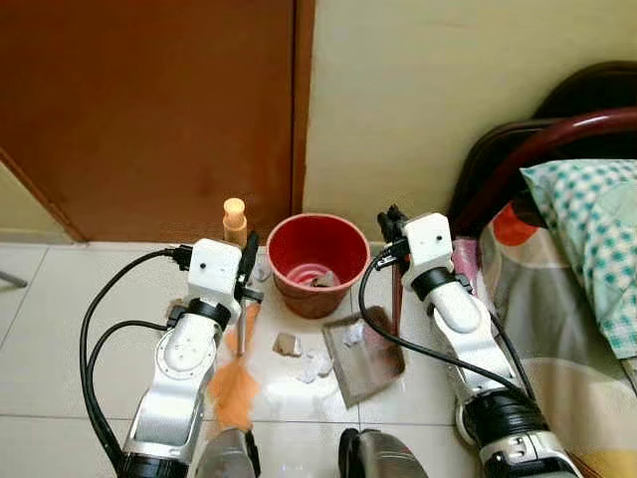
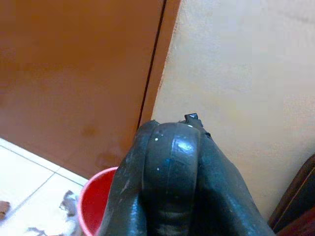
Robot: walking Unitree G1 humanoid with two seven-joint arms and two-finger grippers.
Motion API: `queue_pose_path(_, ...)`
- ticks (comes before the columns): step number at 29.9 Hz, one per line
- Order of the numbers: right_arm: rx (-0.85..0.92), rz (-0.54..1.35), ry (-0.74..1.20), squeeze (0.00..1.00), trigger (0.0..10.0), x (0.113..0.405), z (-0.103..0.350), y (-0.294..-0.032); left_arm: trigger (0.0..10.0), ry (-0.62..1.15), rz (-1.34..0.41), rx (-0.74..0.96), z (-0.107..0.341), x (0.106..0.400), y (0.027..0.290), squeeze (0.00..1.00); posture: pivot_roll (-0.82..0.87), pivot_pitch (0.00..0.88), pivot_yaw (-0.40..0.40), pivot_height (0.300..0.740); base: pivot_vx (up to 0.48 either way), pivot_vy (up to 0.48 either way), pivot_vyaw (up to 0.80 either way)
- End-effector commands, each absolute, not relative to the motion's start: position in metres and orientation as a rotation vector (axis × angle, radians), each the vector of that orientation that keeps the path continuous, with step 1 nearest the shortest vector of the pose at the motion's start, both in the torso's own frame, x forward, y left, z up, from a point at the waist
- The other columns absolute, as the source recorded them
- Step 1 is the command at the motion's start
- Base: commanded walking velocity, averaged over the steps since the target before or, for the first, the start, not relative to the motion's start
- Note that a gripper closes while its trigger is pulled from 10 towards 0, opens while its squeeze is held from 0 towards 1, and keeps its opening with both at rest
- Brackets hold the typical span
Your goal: Sweep floor
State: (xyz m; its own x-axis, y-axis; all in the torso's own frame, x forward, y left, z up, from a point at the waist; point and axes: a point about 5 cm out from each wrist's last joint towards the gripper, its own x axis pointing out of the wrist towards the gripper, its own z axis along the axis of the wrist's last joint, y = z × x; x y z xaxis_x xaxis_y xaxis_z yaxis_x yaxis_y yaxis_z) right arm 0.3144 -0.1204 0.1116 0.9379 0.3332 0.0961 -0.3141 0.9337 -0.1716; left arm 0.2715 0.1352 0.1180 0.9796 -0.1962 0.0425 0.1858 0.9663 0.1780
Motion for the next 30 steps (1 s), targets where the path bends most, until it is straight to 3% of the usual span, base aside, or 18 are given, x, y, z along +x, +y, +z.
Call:
queue_pose_path(1,-0.095,0.321,-0.118,0.0,10.0,0.314,0.111,-0.118,10.0,-0.046,-0.164,0.195,0.116,0.272,0.141,0.0,-0.01,0.145,-0.055,0.74,0.0,0.0,0.0)
queue_pose_path(12,0.041,0.212,-0.058,0.0,10.0,0.316,0.113,-0.136,10.0,-0.043,0.012,0.202,0.116,0.269,0.164,0.0,0.0,0.151,-0.054,0.74,0.0,0.0,0.0)
queue_pose_path(18,0.117,0.155,-0.066,0.0,10.0,0.31,0.117,-0.147,10.0,-0.02,0.022,0.205,0.109,0.264,0.166,0.0,0.0,0.142,-0.05,0.74,0.0,0.0,0.0)
queue_pose_path(25,0.189,0.16,-0.155,0.0,10.0,0.308,0.153,-0.146,10.0,0.033,0.032,0.272,0.091,0.257,0.172,0.0,0.0,0.127,-0.036,0.74,0.0,0.0,0.0)
queue_pose_path(30,0.228,0.217,-0.211,0.0,10.0,0.316,0.191,-0.144,10.0,0.097,0.14,0.29,0.076,0.255,0.192,0.0,-0.02,0.122,-0.032,0.74,0.0,0.0,0.0)
